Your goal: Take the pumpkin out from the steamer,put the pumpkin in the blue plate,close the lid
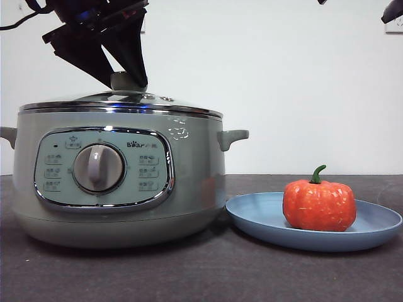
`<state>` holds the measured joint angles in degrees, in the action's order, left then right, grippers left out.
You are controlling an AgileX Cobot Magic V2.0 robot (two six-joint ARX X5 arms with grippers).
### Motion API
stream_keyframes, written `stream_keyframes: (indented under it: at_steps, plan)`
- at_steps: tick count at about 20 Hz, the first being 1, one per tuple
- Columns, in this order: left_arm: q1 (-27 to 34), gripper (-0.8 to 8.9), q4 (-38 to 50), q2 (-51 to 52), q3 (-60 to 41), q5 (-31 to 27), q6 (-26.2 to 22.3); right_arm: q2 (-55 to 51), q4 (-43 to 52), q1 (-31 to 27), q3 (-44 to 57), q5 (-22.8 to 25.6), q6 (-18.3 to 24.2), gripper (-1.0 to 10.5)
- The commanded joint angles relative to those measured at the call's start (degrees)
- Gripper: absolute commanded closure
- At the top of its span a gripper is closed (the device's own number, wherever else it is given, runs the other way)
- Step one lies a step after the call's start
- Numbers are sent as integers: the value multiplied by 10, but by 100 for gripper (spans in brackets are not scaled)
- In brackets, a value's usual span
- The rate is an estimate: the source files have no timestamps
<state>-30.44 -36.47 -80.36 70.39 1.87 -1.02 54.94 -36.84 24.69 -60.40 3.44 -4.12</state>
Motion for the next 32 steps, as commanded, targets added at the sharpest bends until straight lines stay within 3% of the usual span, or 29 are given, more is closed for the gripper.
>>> stream_keyframes:
  at_steps: [1, 3, 9, 15, 16, 17, 19, 20, 21, 25, 32]
  plan:
    - [-3, 597, 2, -3, 3, -1, -6, -1, 3, 0, 7, 1, -5, 380]
    - [-3, 331, -2, -3, 3, -2, -5, -1, 2, 0, 7, 1, -5, 380]
    - [-3, 322, 0, 8, 3, -2, -5, -1, 1, 0, 7, 1, -5, 380]
    - [-3, 324, -24, 82, 3, -2, -2, -1, 2, 0, 7, 1, -5, 383]
    - [-3, 354, -35, 96, 3, -3, -2, -1, 2, 0, 7, 1, -2, 384]
    - [-3, 456, -50, 115, 3, -3, -3, -1, 4, 0, 7, 1, 2, 415]
    - [-3, 843, -85, 153, 3, -4, -28, -5, 4, 0, 7, 1, 2, 709]
    - [-3, 821, -96, 172, 3, -7, -40, -9, 4, 0, 7, -1, 2, 891]
    - [-3, 822, -98, 190, 2, -18, -40, -14, 4, 1, 7, 0, 3, 960]
    - [-3, 822, -59, 273, -23, -49, -40, -45, 34, 2, 29, -1, 7, 955]
    - [-3, 822, 66, 480, -289, -78, -7, -189, 237, 23, 264, -1, 0, 955]
